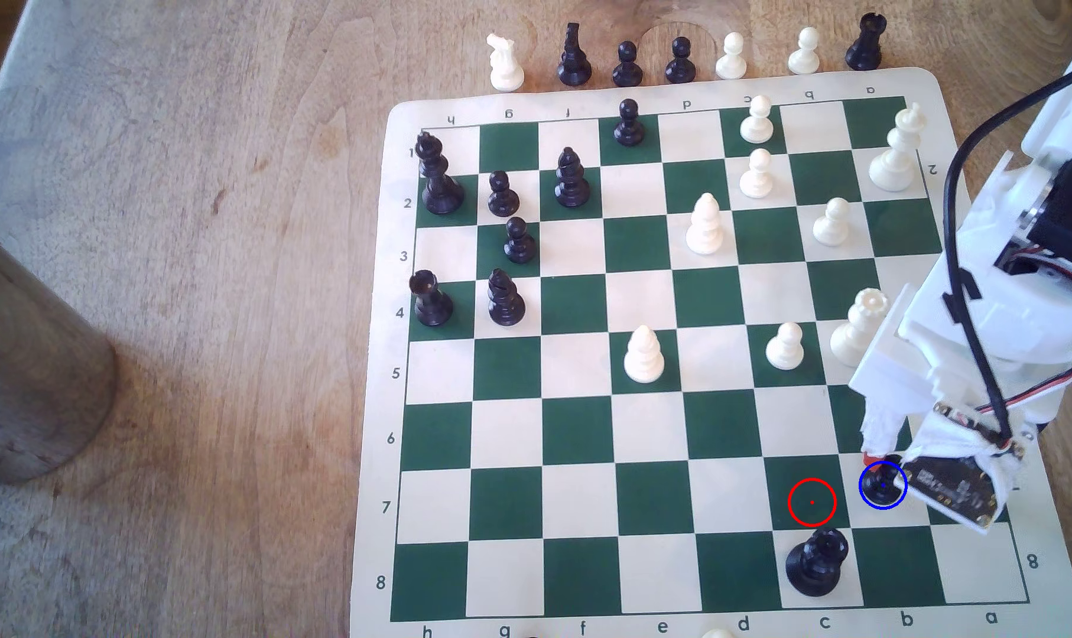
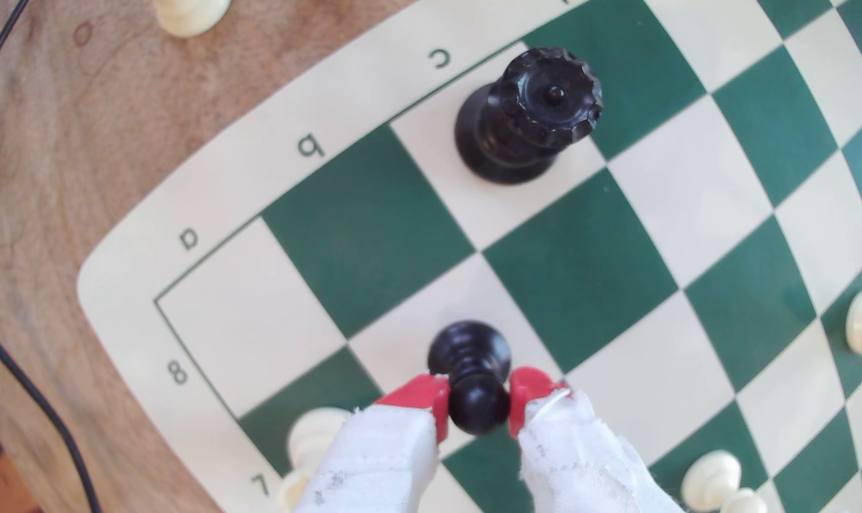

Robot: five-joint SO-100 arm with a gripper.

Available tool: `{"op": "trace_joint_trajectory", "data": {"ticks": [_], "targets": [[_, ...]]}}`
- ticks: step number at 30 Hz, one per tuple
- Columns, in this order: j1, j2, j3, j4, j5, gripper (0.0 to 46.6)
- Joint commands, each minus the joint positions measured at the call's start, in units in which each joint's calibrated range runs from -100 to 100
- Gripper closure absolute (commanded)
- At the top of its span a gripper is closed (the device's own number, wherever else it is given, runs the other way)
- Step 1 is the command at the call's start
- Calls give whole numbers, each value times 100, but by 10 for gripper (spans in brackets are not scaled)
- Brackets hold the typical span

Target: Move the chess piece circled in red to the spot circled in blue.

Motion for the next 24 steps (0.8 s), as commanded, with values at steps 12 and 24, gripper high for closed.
{"op": "trace_joint_trajectory", "data": {"ticks": [12, 24], "targets": [[-72, 315, -112, -82, -10, 458], [186, -245, -103, 171, -49, 357]]}}
